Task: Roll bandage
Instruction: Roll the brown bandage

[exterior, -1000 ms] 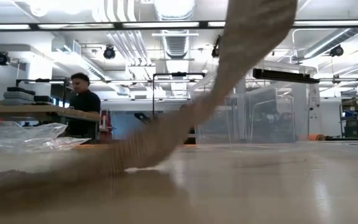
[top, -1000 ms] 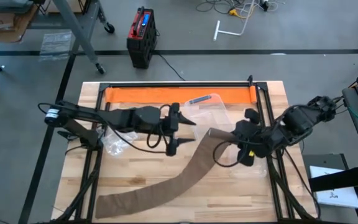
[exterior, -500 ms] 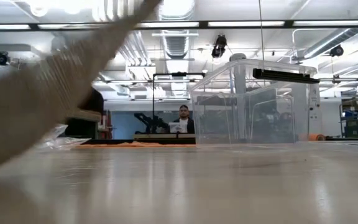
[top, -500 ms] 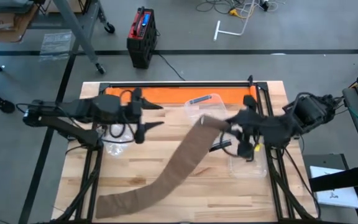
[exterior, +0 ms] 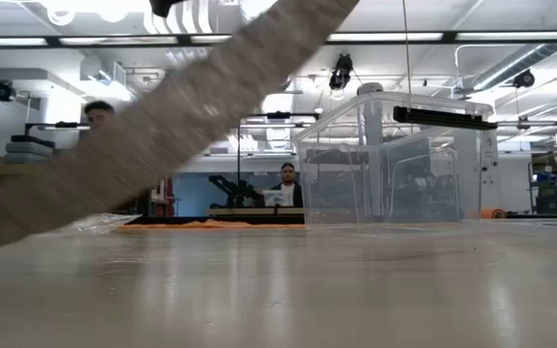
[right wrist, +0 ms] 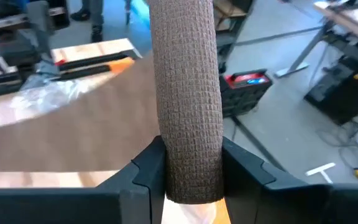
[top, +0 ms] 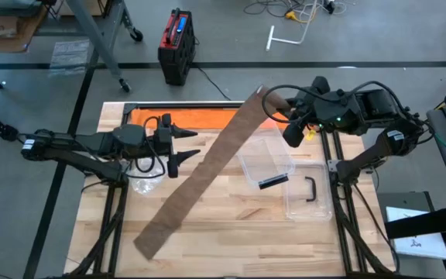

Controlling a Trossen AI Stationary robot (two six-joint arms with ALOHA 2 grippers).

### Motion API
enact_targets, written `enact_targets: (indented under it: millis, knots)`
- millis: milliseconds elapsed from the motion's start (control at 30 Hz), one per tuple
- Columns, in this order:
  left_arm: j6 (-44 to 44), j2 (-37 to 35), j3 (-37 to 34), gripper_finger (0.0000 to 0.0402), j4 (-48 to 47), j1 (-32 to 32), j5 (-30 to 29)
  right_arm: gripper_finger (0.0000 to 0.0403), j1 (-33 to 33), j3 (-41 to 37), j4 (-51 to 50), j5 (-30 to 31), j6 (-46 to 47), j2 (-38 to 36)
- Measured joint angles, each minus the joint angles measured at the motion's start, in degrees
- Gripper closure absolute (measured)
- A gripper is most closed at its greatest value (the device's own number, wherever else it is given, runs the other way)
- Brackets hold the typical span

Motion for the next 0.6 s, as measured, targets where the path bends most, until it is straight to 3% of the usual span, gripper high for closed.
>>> enact_targets:
  millis: [267, 600]
  knots:
    - [0.07, -0.50, 0.41, 0.0141, 0.54, 4.76, 0.89, 0.0293, -0.15, -0.79, -0.20, -2.90, 1.04, 0.02]
    - [-0.39, 6.97, 3.78, 0.0132, 11.60, 12.44, 19.76, 0.0291, -0.15, -2.89, -0.23, -3.25, -0.62, 1.89]
